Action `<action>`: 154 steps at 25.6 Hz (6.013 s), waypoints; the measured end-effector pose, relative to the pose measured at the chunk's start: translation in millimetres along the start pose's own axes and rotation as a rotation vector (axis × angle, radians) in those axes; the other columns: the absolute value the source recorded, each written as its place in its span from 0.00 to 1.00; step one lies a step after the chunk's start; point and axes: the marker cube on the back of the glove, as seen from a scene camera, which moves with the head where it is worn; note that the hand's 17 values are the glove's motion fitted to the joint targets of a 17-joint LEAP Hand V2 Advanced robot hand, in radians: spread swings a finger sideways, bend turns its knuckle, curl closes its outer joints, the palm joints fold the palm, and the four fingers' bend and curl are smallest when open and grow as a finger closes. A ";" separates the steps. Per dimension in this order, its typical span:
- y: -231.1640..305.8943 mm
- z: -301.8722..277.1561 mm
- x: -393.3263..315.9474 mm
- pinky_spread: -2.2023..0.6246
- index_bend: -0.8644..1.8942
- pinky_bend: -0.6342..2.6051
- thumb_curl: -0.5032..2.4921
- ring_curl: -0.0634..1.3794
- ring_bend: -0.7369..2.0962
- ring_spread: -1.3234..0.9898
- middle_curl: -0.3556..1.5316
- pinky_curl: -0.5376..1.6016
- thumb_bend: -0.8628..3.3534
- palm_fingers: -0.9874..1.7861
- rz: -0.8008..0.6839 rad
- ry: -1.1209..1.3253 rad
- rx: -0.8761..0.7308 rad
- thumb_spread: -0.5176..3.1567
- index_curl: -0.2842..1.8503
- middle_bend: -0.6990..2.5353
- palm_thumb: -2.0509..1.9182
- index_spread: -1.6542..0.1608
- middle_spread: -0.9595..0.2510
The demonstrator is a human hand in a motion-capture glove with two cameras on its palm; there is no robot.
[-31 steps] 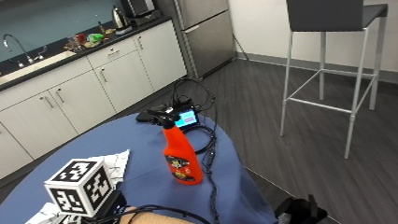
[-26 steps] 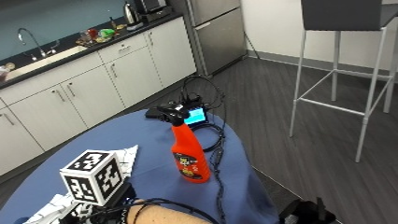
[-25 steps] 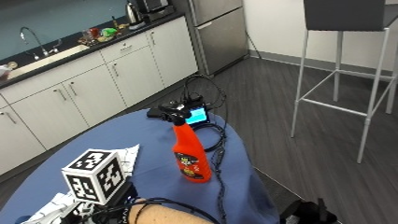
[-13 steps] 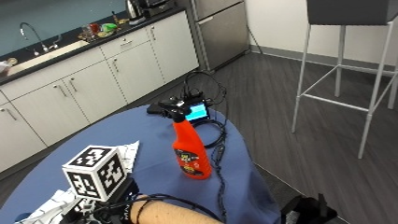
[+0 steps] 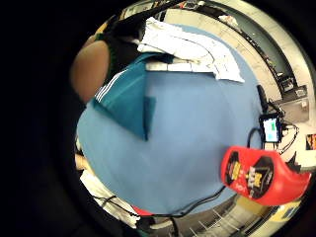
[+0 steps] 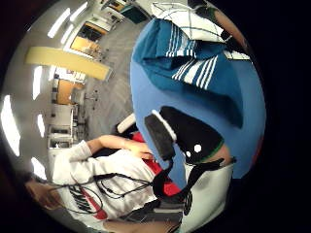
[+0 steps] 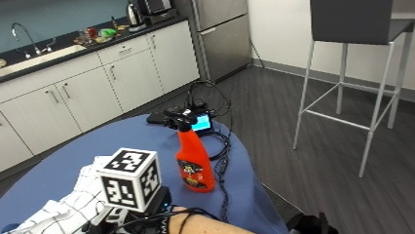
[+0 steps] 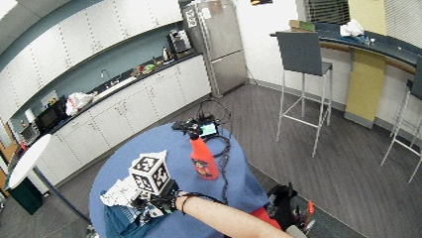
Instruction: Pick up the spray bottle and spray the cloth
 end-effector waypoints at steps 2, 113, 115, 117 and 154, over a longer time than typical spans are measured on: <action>25.1 -15.1 2.8 0.85 0.35 0.33 0.23 0.22 0.37 0.57 0.35 0.36 0.23 0.56 -0.001 -0.018 0.070 0.45 0.22 0.35 0.63 0.71 0.75; 87.6 -178.3 135.8 0.80 0.34 0.36 0.37 0.32 0.46 0.53 0.44 0.41 0.20 0.75 0.518 -0.545 0.291 0.37 0.21 0.37 0.77 0.77 0.71; 84.3 -166.0 133.8 0.80 0.34 0.35 0.37 0.32 0.46 0.53 0.44 0.41 0.20 0.76 0.526 -0.548 0.264 0.37 0.21 0.37 0.77 0.77 0.72; 79.4 -142.6 132.8 0.79 0.34 0.35 0.37 0.32 0.46 0.53 0.44 0.41 0.20 0.76 0.536 -0.552 0.213 0.37 0.21 0.37 0.77 0.77 0.71; 97.0 -87.4 19.6 0.79 0.34 0.35 0.37 0.32 0.46 0.52 0.43 0.41 0.20 0.75 0.062 -0.845 0.898 0.37 0.21 0.37 0.76 0.76 0.70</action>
